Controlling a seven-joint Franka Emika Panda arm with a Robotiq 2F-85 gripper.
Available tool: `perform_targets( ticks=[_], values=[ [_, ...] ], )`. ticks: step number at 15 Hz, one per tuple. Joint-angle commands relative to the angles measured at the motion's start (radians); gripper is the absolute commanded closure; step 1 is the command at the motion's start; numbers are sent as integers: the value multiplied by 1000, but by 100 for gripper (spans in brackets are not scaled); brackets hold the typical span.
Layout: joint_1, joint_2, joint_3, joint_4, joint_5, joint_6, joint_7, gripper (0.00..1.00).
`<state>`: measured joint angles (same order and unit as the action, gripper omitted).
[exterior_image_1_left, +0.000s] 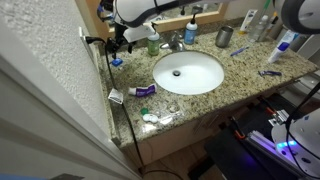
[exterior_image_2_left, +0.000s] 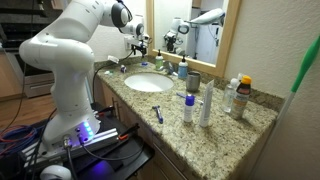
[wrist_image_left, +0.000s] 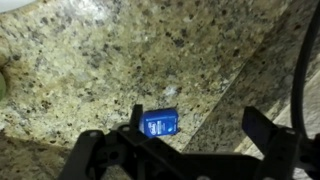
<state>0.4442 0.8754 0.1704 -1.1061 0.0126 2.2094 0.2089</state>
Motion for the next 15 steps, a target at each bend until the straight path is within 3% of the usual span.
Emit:
perform_targets(
  ticks=[1, 2, 3, 7, 15],
  values=[
    [19, 163, -34, 183, -7, 90, 47, 0],
    [24, 200, -43, 225, -16, 101, 62, 0],
    [5, 104, -22, 97, -5, 84, 32, 0],
    [13, 188, -31, 189, -8, 107, 45, 0],
    [48, 321, -45, 248, -85, 327, -23, 0]
  ],
)
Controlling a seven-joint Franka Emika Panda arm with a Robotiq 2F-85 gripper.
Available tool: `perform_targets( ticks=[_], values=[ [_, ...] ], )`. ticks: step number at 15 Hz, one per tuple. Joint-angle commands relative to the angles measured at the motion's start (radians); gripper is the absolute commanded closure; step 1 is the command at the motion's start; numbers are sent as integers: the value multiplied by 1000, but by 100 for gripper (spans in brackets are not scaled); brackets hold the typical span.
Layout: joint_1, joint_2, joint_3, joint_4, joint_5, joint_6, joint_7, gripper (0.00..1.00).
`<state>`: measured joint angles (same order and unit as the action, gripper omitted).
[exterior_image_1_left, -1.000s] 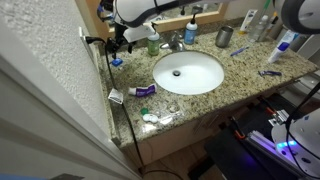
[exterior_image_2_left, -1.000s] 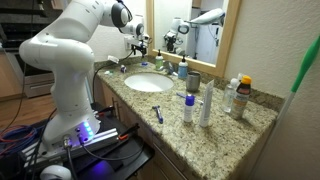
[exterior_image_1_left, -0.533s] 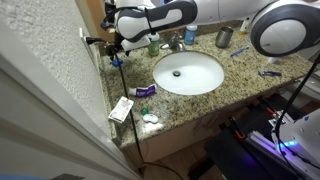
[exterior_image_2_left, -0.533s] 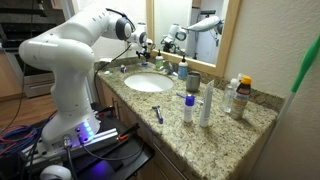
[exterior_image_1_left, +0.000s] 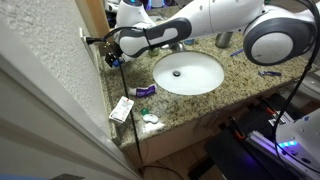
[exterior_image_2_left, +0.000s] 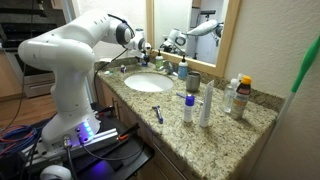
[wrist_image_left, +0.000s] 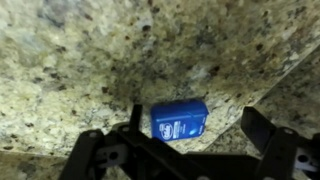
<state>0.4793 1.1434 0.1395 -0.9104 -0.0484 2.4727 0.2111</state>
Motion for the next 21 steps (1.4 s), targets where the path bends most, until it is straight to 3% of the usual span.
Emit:
perform_targets(
  ticks=[1, 5, 6, 8, 13, 14, 16, 21],
  values=[
    [17, 63, -19, 59, -40, 88, -27, 0],
    [16, 81, -18, 79, -78, 106, -37, 3],
    [16, 78, -17, 79, -83, 92, -40, 26],
    [17, 74, -20, 81, -90, 83, -39, 31],
    [22, 61, -32, 92, -108, 61, -22, 67],
    [24, 58, -39, 98, -113, 57, -14, 70],
    [29, 32, -61, 109, -117, 13, 14, 70],
    [23, -200, -102, 23, -96, -349, 97, 70]
  ],
)
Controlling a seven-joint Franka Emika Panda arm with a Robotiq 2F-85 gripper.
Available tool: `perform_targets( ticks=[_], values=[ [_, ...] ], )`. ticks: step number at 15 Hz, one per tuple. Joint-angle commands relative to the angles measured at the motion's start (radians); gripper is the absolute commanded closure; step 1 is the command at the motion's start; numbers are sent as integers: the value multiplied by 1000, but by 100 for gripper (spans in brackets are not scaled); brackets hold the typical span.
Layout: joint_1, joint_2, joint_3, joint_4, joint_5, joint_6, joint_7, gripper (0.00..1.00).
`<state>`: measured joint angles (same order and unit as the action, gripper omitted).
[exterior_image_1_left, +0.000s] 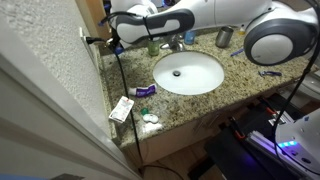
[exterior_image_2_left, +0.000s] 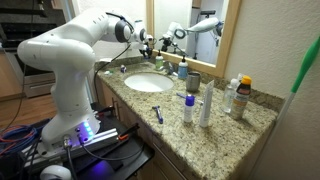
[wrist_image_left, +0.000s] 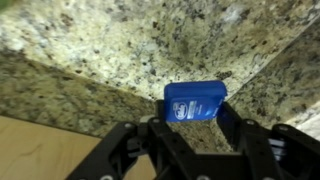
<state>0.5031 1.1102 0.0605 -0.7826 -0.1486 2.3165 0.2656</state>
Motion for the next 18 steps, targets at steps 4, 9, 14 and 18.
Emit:
perform_targets(
  ticks=[4, 9, 14, 18],
  values=[
    [1, -335, -49, -107, -1, -531, 117, 70],
    [-32, -571, -42, -264, 55, -532, 302, 70],
    [-71, -758, -27, -451, 143, -319, 466, 70],
    [-56, -722, -42, -377, 128, -359, 457, 45]
  ],
)
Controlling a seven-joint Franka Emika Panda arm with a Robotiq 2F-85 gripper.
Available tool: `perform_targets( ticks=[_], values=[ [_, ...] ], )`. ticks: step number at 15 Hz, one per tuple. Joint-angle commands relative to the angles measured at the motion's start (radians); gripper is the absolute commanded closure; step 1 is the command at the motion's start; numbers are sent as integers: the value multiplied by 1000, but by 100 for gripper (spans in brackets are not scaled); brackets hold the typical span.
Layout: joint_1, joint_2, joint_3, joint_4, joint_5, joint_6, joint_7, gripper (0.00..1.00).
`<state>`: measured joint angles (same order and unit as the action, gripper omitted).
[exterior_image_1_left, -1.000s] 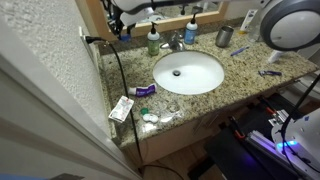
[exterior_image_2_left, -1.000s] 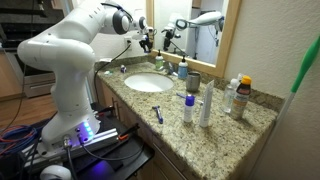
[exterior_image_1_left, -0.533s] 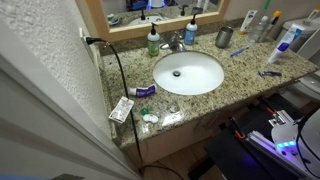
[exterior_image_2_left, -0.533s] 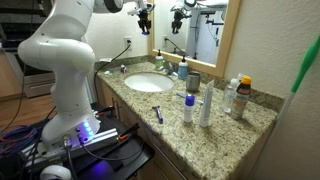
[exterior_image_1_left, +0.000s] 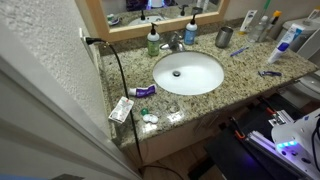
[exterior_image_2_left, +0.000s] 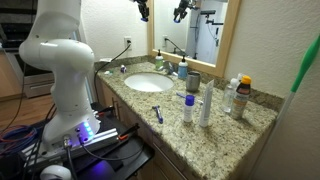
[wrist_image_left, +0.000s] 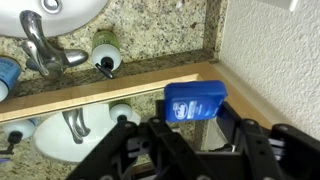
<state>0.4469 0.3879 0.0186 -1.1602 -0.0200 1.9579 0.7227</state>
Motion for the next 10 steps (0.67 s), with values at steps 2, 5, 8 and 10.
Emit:
perform_targets(
  ticks=[2, 5, 8, 10],
  values=[
    [-1, -7, 1, -18, 1, 9, 2, 45],
    [2, -47, -34, -122, -85, 94, 16, 70],
    [-13, -149, -105, -291, -258, 224, 62, 70],
    [-9, -209, -162, -382, -362, 253, 170, 70]
  ],
)
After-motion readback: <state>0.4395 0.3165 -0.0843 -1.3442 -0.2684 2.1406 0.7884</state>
